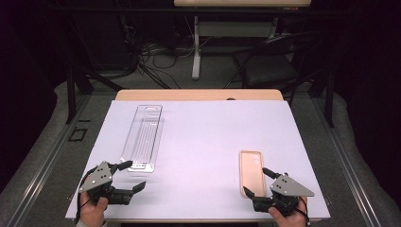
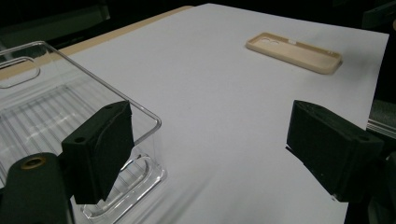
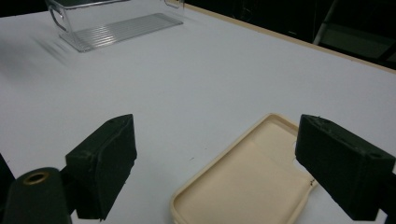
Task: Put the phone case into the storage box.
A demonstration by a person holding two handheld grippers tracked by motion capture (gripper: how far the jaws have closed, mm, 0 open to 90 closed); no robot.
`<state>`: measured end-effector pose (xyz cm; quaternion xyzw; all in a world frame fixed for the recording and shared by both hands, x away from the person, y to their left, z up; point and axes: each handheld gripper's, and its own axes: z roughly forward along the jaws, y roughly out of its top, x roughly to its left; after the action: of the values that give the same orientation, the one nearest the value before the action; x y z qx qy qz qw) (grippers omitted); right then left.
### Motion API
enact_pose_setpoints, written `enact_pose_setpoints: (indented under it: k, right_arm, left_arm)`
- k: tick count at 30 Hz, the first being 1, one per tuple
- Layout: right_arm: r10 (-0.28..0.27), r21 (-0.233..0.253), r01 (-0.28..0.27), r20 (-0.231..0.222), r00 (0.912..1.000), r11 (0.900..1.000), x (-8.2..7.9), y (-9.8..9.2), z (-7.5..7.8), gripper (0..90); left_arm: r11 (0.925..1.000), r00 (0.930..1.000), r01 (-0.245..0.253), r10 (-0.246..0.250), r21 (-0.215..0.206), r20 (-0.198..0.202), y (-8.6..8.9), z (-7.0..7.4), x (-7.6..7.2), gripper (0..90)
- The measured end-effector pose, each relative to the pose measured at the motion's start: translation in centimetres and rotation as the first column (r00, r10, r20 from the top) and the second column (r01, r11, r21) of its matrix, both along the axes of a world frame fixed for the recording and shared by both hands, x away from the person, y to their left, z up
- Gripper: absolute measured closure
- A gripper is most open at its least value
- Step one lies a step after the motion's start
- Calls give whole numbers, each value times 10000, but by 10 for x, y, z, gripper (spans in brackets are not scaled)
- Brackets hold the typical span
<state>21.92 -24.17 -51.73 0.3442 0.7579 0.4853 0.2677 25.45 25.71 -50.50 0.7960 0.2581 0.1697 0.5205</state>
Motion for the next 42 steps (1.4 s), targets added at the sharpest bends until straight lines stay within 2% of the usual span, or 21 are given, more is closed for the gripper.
enact_pose_setpoints:
  k: [5,8,9,12,15,19,22,23,24,25,26,27,28,29,30,31,32,33,37,39,42]
  right_arm:
    - [77,-47,-80,-545,9985,10000,4,4,-1,84]
    - [-7,162,24,-1031,9947,9999,7,7,-1,50]
    - [-69,165,91,-1274,9918,9998,8,7,-1,44]
    - [-123,137,148,-1668,9859,9998,12,9,-1,21]
    - [-269,-116,250,-2142,9764,9996,17,11,1,3]
    - [-467,-264,411,-2685,9621,9988,23,13,4,0]
    - [-572,-425,465,-3023,9515,9980,26,14,8,0]
    - [-610,-458,492,-3070,9498,9977,27,15,9,0]
    - [-610,-458,492,-3070,9498,9977,27,15,9,0]
    - [-745,-581,585,-3309,9407,9966,30,15,11,0]
    - [-784,-585,621,-3395,9373,9964,32,16,12,0]
    - [-831,-609,659,-3465,9344,9960,33,16,13,0]
    - [-831,-609,659,-3465,9344,9960,33,16,13,0]
    - [-958,-638,780,-3593,9283,9949,34,16,15,0]
    - [-1086,-683,895,-3721,9218,9936,38,16,17,0]
    - [-1291,-710,1099,-3953,9094,9914,41,16,20,0]
    - [-1359,-769,1146,-3990,9068,9904,43,16,22,0]
    - [-1473,-748,1278,-4097,9002,9890,44,17,24,0]
    - [-1743,-721,1587,-4220,8897,9847,51,17,32,0]
    - [-1763,-649,1644,-4312,8849,9842,54,17,35,0]
    - [-1837,-669,1717,-4296,8841,9829,59,17,40,0]
  left_arm:
    - [9996,9995,41,-32,278,-326,-6,-1,2,149]
    - [9995,9989,-16,30,310,-469,-8,0,2,149]
    - [9991,9973,-95,124,407,-721,-10,1,3,149]
    - [9978,9937,-211,279,634,-1084,-12,5,5,149]
    - [9980,9858,-283,372,566,-1635,-12,9,9,148]
    - [9978,9647,-598,648,273,-2554,-10,14,17,149]
    - [9956,9464,-888,940,309,-3091,-8,15,22,149]
    - [9944,9379,-1001,1061,354,-3302,-8,16,24,148]
    - [9944,9379,-1001,1061,354,-3302,-8,16,24,140]
    - [9923,9227,-1161,1240,435,-3651,-8,17,27,122]
    - [9919,9188,-1158,1266,515,-3739,-8,18,28,105]
    - [9911,9092,-1204,1331,569,-3946,-8,19,30,81]
    - [9911,9092,-1204,1331,569,-3946,-8,19,30,57]
    - [9895,8967,-1292,1447,652,-4183,-8,22,32,57]
    - [9883,8917,-1366,1525,677,-4262,-8,23,34,44]
    - [9861,8817,-1528,1659,653,-4417,-9,26,37,43]
    - [9848,8771,-1597,1732,680,-4480,-9,28,38,42]
    - [9841,8736,-1610,1776,753,-4531,-9,30,40,41]
    - [9783,8603,-1836,2074,964,-4656,-10,35,48,13]
    - [9782,8573,-1855,2077,936,-4710,-9,37,52,13]
    - [9746,8520,-2105,2213,765,-4744,-8,41,59,13]
